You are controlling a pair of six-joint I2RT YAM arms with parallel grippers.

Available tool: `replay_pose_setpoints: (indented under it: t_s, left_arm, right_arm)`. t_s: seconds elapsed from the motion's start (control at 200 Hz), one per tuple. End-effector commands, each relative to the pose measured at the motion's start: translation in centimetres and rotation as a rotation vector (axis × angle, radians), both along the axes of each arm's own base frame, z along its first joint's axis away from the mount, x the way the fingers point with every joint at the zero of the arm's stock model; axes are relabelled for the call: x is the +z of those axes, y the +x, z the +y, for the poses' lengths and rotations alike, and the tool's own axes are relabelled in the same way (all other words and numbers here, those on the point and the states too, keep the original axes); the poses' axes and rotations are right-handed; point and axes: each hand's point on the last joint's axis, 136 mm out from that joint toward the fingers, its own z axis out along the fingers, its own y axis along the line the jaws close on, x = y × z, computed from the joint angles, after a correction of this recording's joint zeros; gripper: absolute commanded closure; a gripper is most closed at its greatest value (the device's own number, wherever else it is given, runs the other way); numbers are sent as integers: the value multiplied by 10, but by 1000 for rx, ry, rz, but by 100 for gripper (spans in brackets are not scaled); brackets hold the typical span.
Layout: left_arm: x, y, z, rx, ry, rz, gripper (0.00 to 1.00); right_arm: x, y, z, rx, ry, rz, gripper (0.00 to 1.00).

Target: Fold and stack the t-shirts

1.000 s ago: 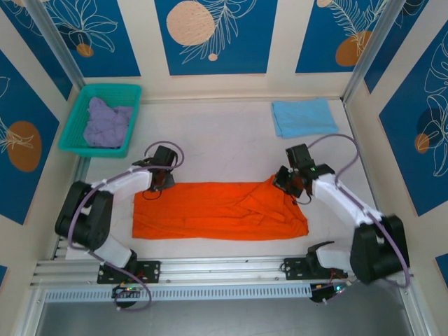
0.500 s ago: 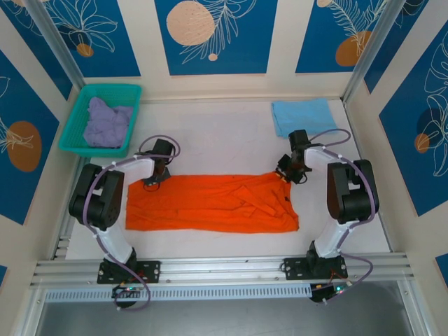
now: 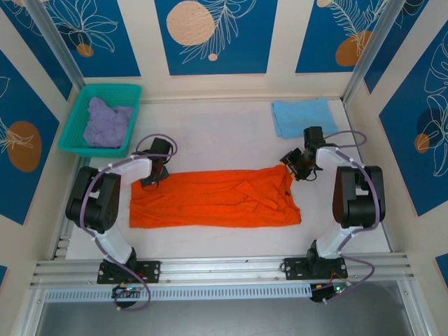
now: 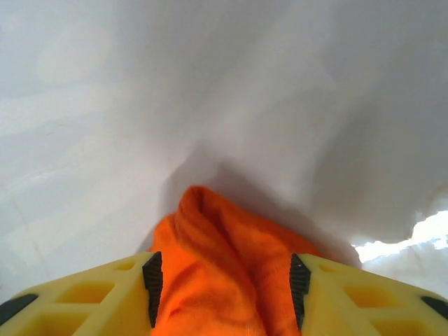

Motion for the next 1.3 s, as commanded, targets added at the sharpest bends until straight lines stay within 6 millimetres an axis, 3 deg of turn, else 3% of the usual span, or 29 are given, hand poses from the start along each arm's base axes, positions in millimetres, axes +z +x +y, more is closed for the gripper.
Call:
replay_pose_setpoints:
  t_s: [0.0, 0.08, 0.19, 0.295, 0.48, 0.665, 0.88, 1.085, 1.295]
  left_arm:
    - [38, 9, -21, -76, -53, -59, 44]
    - [60, 11, -43, -154, -47, -90, 39]
    - [70, 7, -91, -304, -90, -102, 37]
    - [56, -1, -131, -418, -186, -54, 39]
    - [21, -9, -169, -537, -289, 25, 44]
    - [4, -8, -167, -553, -256, 55, 44]
    - [-11, -7, -159, -538, -196, 94, 43]
    - [-12, -3, -146, -505, -115, 109, 44]
    - [-13, -3, -145, -502, -114, 111, 43]
  right_arm:
    - [32, -2, 5, 83, -70, -129, 46]
    - [41, -10, 21, 183, -109, -195, 45]
    - [47, -20, 68, 386, -67, -288, 45]
    - [38, -29, 110, 570, -57, -285, 40]
    - [13, -26, 141, 698, -76, -191, 40]
    - [-8, -24, 159, 764, -129, -112, 44]
    - [-9, -29, 170, 799, -151, -98, 51]
    - [-13, -42, 169, 809, -157, -76, 59]
    - [-12, -51, 169, 808, -145, -69, 81]
